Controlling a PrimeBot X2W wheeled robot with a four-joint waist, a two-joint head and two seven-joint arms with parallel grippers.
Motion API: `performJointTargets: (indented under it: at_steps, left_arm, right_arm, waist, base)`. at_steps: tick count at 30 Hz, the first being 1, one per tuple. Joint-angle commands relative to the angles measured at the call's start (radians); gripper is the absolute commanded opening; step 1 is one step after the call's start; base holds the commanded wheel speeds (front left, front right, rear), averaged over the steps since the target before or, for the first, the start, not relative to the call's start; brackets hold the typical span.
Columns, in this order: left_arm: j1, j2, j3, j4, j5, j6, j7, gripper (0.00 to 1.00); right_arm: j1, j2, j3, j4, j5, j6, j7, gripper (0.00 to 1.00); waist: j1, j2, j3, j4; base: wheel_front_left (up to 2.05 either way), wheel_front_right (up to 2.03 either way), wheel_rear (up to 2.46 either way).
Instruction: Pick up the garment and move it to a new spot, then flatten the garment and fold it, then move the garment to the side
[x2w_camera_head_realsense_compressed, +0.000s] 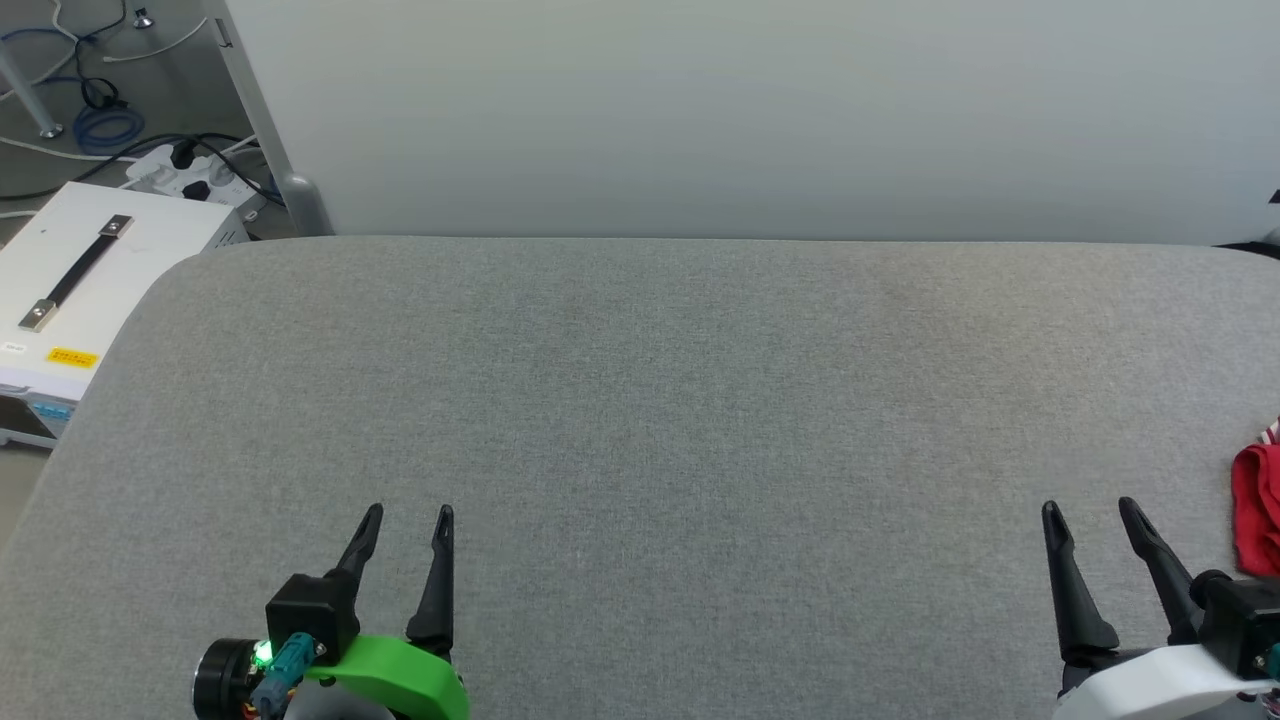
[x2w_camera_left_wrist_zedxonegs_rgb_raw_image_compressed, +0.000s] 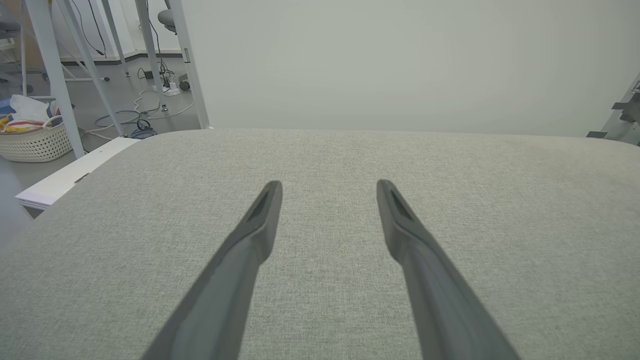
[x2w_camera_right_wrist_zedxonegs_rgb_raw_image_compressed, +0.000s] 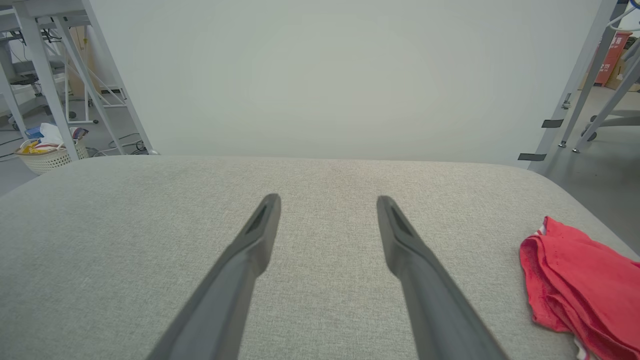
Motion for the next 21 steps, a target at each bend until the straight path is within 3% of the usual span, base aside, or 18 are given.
performJointTargets:
  at_steps: [1, 21]
  left_arm:
    - [0.000, 0.000, 0.000, 0.000, 0.001, 0.000, 0.001, 0.00]
    - [0.000, -0.021, 0.027, -0.030, 0.039, -0.002, 0.038, 0.00]
  right_arm:
    - [0.000, 0.000, 0.000, 0.001, 0.000, 0.000, 0.000, 0.00]
    - [-0.027, 0.003, 0.008, 0.028, -0.022, -0.001, 0.004, 0.00]
  waist:
    - [0.0000, 0.0000, 0.000, 0.000]
    - [0.0000, 0.0000, 0.003, -0.006]
  base:
    - [0.00, 0.00, 0.00]
    - [0.00, 0.00, 0.00]
